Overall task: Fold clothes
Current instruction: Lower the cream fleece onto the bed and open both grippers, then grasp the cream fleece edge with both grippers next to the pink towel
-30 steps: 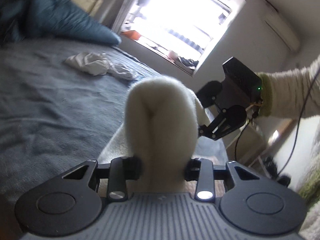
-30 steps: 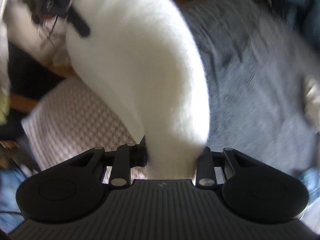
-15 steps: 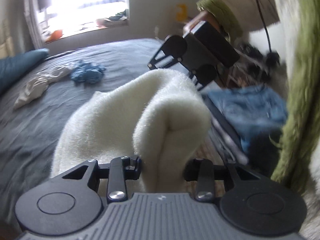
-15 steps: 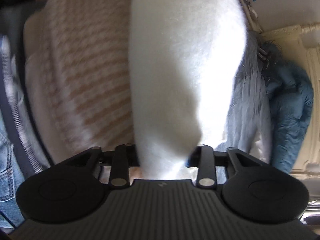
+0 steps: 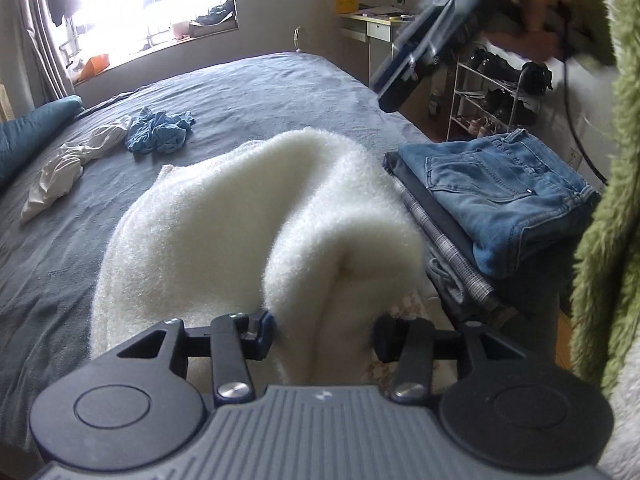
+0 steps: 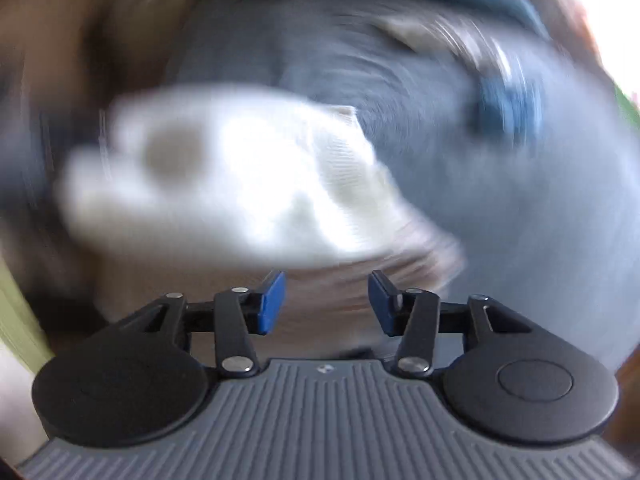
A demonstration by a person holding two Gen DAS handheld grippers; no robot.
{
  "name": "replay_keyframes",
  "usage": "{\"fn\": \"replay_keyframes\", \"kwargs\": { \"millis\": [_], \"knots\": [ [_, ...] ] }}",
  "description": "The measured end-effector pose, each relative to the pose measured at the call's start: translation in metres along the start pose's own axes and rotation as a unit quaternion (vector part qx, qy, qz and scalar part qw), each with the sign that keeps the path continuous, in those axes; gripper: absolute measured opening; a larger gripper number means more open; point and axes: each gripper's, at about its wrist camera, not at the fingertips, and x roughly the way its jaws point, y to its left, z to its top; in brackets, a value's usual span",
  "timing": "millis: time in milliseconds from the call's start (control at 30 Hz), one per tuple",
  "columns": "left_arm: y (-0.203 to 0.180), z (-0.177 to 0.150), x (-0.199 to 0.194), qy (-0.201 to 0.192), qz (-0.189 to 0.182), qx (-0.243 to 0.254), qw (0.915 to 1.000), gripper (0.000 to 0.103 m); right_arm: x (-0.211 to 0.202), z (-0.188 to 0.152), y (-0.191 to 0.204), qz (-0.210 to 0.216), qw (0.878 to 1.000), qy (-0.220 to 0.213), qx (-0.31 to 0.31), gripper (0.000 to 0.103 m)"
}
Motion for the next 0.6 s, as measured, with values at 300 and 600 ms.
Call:
{"fn": "replay_keyframes", "kwargs": {
  "millis": [300,600],
  "knots": [
    [-0.004,0.012,-0.001,0.036,0.009,0.0,0.9993,0.053,0.081,-0.03,0.066,0.119,0.977,-0.083,0.154,0.044],
    [0.054,0.014,-0.066,0.088,-0.038,-0.27,0.9582,0.059,0.092,-0.046,0.084,0.048,0.99,-0.04,0.125,0.047]
  ]
}}
